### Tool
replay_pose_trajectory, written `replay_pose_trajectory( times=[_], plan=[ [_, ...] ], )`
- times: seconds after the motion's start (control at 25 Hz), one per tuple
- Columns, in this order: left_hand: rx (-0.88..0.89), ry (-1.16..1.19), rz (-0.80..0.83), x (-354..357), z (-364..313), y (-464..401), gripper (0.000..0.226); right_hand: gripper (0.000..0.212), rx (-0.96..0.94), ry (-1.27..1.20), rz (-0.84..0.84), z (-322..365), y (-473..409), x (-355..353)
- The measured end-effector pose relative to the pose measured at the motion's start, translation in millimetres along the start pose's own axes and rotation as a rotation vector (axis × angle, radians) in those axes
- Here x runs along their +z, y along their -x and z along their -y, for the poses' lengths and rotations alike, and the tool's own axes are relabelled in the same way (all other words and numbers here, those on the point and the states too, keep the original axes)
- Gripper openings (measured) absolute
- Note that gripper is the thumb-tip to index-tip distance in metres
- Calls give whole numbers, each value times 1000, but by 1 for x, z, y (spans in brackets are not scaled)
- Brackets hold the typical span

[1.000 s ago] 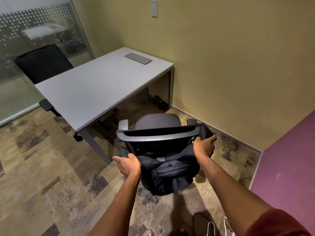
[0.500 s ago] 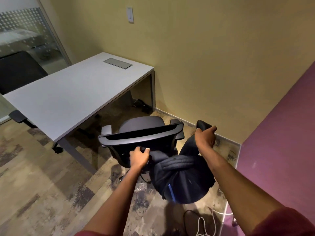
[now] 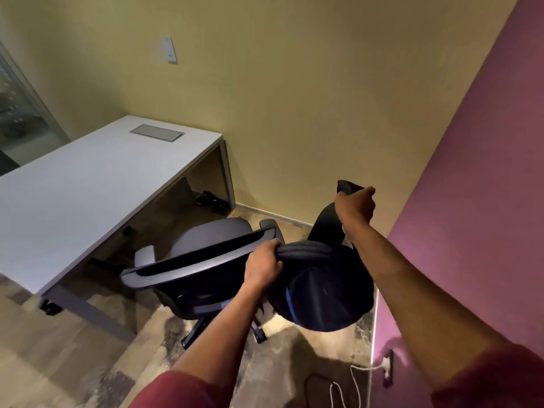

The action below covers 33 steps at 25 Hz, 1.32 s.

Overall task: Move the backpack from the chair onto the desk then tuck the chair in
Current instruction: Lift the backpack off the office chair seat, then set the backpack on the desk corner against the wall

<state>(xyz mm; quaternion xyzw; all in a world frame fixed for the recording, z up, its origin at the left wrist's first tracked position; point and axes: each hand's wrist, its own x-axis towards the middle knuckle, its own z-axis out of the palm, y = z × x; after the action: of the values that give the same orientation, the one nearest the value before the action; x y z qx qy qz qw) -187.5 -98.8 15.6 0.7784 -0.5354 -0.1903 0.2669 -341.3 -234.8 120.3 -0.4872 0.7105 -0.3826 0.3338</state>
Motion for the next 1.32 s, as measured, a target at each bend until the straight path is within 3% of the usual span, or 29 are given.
replay_pose_trajectory(
  times=[0.24, 0.32, 0.4, 0.52, 0.64, 0.84, 1.0, 1.12, 1.2, 1.32],
  plan=[
    [90, 187, -88, 16, -67, -35, 42, 46, -338, 556, 47, 0, -51, -48],
    [146, 158, -116, 15, -91, -56, 42, 46, -446, 522, 111, -10, -69, -54],
    [177, 97, -175, 8, -111, -76, 40, 46, -549, 355, 329, -18, -81, -59],
    [140, 78, -209, -2, -127, -104, 36, 69, -613, 346, 609, -18, -92, -68],
    [116, 87, -214, -12, -133, -122, 38, 81, -756, 577, 565, -9, -110, -68],
    [191, 92, -223, -26, -139, -160, 40, 28, -892, 616, 272, 8, -137, -48],
    [255, 49, -286, -47, -134, -206, 38, 23, -907, 585, 206, 38, -159, -24],
    [303, 217, -166, -62, -117, -250, 27, 24, -890, 537, 235, 60, -182, -2],
    [340, 308, -31, -73, -102, -276, 37, 18, -871, 525, 315, 77, -196, 13],
    [392, 284, 47, -84, -86, -314, 29, 17, -874, 537, 368, 99, -219, 38]
  ],
)
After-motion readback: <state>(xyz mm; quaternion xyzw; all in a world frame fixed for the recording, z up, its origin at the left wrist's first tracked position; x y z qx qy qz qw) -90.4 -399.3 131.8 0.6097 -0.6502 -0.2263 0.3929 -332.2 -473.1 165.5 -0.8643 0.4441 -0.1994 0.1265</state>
